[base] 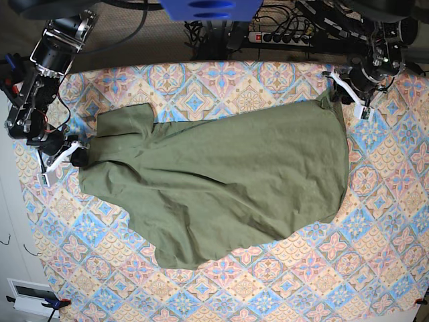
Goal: Layout the t-shirt on the table in an organized manner, then fold the t-shirt properly
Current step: 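Pull the grasped corner with the left gripper to straighten the shirt side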
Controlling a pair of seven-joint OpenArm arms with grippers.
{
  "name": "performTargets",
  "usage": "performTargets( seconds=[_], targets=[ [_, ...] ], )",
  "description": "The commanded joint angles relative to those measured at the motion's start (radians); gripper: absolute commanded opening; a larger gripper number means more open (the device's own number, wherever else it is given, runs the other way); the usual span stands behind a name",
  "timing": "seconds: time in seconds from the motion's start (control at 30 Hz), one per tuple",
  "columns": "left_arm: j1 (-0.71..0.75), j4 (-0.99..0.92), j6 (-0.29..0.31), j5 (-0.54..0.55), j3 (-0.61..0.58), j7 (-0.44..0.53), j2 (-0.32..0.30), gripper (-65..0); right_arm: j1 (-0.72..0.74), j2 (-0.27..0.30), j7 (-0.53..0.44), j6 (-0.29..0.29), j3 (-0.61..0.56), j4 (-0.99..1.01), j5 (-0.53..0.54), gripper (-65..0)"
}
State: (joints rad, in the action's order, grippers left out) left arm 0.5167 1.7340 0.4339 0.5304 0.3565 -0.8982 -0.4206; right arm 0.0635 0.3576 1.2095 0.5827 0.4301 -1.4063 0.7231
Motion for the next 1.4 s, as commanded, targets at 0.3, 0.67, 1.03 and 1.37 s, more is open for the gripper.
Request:
performTargets(
  seconds=[0.3,0.67,1.03,1.37],
  targets=[
    [-0.033,0.010,0.004,0.010,0.006,0.007,0.025,-40.0,0.019,0.022,-0.017,0.004,0.003,-0.017,0.017,-63.9],
    [-0.051,0.010,0.006,0.012,-0.089,-0.037,0.021,-65.0,0.019,0.022,-0.017,0.004,0.006,-0.017,0.017,-63.9],
    [0.061,0.129,0.128,0.012,-0.083,-0.031,-0.030,-65.0,0.019,0.022,-0.017,0.004,0.006,-0.017,0.017,-63.9],
    [0.135,0.133,0.159,0.095,0.068,-0.032,-0.074,-65.0,0.019,0.022,-0.015,0.004,0.006,-0.024,0.019,-63.9]
  ],
)
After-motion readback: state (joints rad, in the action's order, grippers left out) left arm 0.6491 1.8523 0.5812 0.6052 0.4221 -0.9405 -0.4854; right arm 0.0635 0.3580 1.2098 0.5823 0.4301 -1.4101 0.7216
